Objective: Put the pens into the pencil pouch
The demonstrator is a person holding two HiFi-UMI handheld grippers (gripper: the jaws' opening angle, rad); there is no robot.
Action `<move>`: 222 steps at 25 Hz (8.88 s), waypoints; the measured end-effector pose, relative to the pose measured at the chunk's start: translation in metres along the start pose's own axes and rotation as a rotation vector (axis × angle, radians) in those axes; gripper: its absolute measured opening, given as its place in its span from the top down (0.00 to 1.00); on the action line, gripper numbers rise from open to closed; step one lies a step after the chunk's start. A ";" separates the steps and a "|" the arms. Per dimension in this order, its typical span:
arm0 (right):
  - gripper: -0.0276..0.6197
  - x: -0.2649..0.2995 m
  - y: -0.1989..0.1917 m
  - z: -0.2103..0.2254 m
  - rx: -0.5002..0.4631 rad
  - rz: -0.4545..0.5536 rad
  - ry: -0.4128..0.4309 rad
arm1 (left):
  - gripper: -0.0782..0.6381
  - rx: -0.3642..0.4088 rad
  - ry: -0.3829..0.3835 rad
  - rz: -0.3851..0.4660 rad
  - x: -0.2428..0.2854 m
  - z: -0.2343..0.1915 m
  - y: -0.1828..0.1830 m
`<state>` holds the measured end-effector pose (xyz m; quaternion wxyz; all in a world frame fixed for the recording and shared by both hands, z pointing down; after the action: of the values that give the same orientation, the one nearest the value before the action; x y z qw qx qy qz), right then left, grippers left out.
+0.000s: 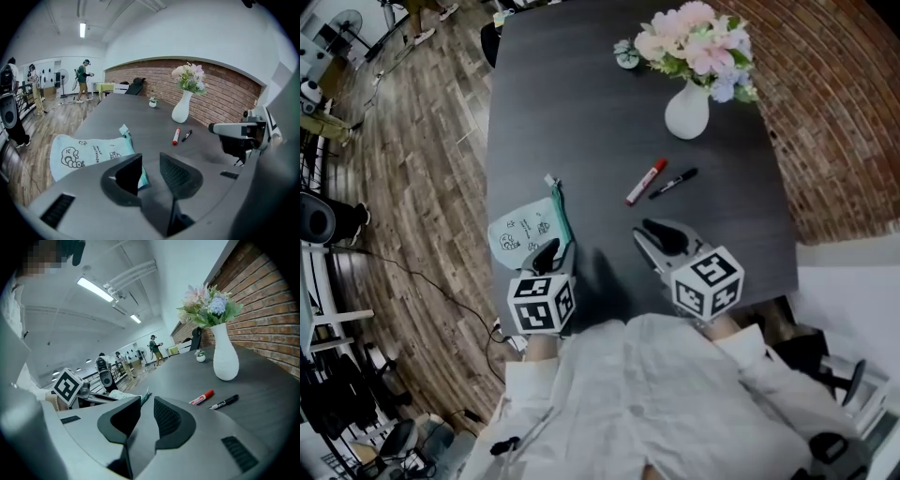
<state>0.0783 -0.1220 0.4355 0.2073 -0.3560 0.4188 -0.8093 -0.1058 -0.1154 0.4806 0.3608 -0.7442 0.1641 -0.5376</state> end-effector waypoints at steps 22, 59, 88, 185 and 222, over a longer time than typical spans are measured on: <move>0.82 0.013 -0.008 0.021 0.035 -0.036 -0.050 | 0.68 0.033 0.079 -0.228 0.055 -0.031 -0.019; 0.81 0.012 -0.020 0.111 0.237 -0.061 -0.285 | 0.84 -0.094 -0.141 -0.035 0.024 0.003 -0.002; 0.79 0.017 -0.019 0.161 0.276 -0.091 -0.391 | 0.84 -0.444 -0.697 0.318 -0.042 0.089 0.086; 0.87 0.014 0.099 -0.068 0.069 0.453 0.316 | 0.84 -0.710 -0.756 0.402 -0.034 0.073 0.057; 0.81 0.000 0.075 -0.061 -0.026 0.352 0.291 | 0.84 -0.693 -0.751 0.424 -0.037 0.073 0.059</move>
<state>0.0349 -0.1320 0.3494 0.2783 -0.1596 0.5102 -0.7980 -0.0443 -0.1062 0.4013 0.2287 -0.9107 0.3376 -0.0654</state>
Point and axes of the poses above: the fingertips, and each gripper's own axes: x forward along the fingers, z to its right, y out of its top, the point moved 3 cm from there along -x, backward along the fingers, and after that the axes turned 4 degrees about x, right-handed, at the moved point
